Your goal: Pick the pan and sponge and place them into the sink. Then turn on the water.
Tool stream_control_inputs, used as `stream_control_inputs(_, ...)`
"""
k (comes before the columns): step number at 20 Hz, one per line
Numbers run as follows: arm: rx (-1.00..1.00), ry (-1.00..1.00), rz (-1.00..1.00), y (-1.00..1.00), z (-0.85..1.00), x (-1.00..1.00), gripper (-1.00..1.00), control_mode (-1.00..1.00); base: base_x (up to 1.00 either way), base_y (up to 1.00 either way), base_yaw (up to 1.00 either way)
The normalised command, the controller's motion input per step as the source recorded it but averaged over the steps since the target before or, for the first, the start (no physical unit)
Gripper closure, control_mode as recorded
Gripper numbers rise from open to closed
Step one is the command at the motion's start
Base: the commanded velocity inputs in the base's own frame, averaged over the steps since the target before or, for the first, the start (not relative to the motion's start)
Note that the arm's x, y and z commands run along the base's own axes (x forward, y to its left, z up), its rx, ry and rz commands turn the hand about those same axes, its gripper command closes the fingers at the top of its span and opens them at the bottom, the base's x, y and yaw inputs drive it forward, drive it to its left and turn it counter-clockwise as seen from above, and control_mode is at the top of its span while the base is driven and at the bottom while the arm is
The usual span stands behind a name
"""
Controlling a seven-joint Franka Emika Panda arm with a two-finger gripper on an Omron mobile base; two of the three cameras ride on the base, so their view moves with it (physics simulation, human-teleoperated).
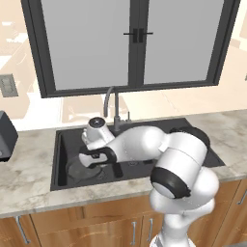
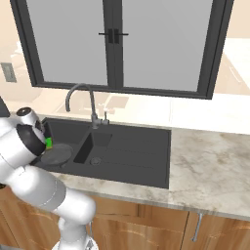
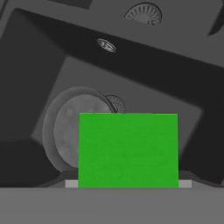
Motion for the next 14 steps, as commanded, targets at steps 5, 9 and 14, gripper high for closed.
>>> stream_control_inputs(5, 0.0, 0.0, 0.0, 0.01, -0.11, 0.15, 1.0, -1.0, 0.0, 0.0, 0.0)
stream_control_inputs(9, -0.01, 0.0, 0.0, 0.06, -0.15, 0.06, 1.0, -1.0, 0.0, 0.0, 0.0)
stream_control_inputs(14, 0.0, -0.01, -0.01, 0.07, -0.09, 0.04, 1.0, -1.0, 0.0, 0.0, 0.0)
